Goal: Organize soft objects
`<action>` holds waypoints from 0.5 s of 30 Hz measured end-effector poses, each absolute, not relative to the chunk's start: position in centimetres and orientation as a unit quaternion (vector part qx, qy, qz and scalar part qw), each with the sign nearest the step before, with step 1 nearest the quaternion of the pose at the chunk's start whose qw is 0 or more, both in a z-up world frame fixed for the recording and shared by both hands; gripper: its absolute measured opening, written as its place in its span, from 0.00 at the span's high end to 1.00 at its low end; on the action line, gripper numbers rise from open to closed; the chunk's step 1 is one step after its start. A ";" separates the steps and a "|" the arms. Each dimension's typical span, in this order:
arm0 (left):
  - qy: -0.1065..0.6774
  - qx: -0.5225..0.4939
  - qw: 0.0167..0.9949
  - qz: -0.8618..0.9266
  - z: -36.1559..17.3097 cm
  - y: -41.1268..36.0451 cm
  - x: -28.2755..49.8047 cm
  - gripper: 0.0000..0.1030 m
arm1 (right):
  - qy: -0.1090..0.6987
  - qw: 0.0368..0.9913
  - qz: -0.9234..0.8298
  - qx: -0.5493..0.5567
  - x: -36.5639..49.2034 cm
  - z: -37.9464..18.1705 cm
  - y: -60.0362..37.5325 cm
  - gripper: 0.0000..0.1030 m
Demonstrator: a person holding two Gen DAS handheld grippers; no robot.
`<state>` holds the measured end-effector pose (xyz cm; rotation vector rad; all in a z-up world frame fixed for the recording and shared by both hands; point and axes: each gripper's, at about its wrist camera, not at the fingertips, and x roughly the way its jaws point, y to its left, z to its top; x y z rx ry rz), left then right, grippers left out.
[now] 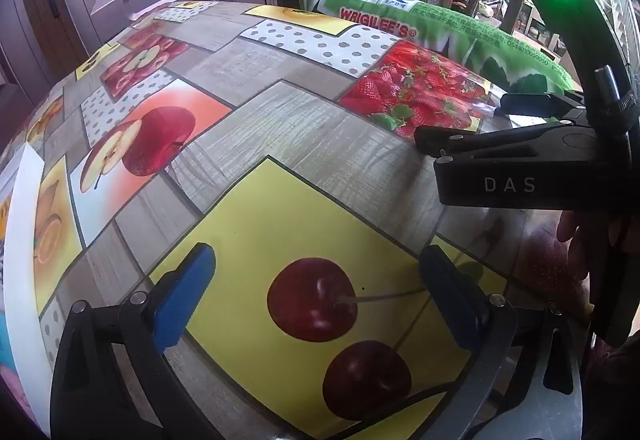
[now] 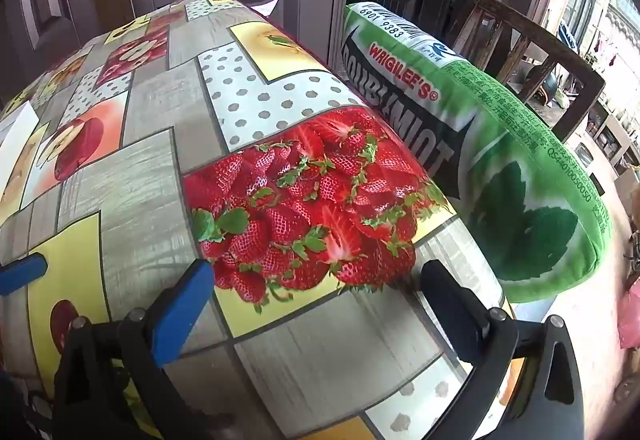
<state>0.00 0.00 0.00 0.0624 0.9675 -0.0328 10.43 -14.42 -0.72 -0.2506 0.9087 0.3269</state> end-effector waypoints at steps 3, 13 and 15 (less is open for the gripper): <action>0.465 0.030 0.885 -0.016 0.0 0.0 0.0 0.01 | 0.430 0.882 0.162 -0.109 10.4 -0.7 -14.6 0.00; 0.465 0.030 0.885 -0.015 0.0 0.0 0.0 0.01 | 0.430 0.881 0.161 -0.112 10.4 -0.7 -14.5 0.00; 0.465 0.031 0.884 -0.015 0.0 0.0 0.0 0.01 | 0.430 0.881 0.161 -0.112 10.4 -0.7 -14.6 0.00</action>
